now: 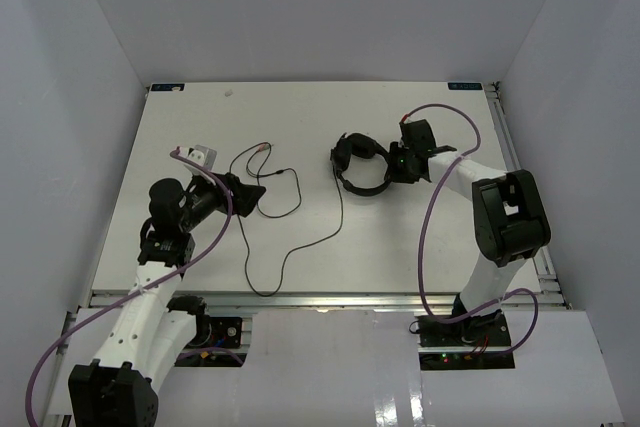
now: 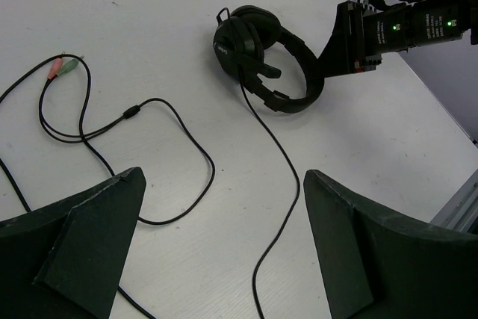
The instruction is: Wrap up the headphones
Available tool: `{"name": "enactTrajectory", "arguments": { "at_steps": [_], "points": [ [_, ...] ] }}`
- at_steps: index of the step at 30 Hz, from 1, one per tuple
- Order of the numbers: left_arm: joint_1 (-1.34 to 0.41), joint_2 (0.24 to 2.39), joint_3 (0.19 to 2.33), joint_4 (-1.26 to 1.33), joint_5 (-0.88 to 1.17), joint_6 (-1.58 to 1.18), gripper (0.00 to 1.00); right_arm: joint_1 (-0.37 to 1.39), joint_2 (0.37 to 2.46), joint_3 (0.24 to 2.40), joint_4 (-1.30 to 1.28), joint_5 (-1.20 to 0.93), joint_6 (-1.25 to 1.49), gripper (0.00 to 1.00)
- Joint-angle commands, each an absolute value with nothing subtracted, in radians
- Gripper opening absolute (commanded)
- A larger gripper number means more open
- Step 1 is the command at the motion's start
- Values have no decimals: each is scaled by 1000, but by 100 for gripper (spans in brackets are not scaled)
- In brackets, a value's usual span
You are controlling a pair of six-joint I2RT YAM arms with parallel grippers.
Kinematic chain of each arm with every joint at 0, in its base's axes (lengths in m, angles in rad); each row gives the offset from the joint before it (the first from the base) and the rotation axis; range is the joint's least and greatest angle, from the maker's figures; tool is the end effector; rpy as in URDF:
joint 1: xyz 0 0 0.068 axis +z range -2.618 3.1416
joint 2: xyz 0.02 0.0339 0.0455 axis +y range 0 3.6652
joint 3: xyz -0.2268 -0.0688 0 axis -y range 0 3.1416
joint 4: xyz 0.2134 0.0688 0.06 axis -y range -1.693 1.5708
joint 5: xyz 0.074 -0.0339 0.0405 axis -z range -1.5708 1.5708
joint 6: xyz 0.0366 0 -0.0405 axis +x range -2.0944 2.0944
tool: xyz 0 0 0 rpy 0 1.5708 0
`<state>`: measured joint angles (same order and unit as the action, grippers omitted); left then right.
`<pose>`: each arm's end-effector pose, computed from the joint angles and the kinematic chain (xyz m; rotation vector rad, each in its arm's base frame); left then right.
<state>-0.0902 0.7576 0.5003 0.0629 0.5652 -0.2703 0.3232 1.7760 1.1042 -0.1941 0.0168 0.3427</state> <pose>0.1773 -0.0357 0.2528 0.2584 1.7777 -0.7567 0.3247 0.1081 0.1654 0.0315 2.4559 0.2757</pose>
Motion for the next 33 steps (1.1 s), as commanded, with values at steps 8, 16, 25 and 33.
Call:
{"name": "enactTrajectory", "arguments": {
  "at_steps": [8,16,25,33],
  "points": [
    [-95,718,528,69,588,-262,98,299,1847,1198,-337,31,-166,28],
    [-94,711,526,69,586,-261,98,280,1882,1201,-334,0,-207,34],
    [-94,705,526,71,589,-262,98,275,1889,1215,-319,-127,-209,46],
    [-94,699,526,69,592,-261,98,273,1920,1198,-297,-152,-105,44]
  ]
}}
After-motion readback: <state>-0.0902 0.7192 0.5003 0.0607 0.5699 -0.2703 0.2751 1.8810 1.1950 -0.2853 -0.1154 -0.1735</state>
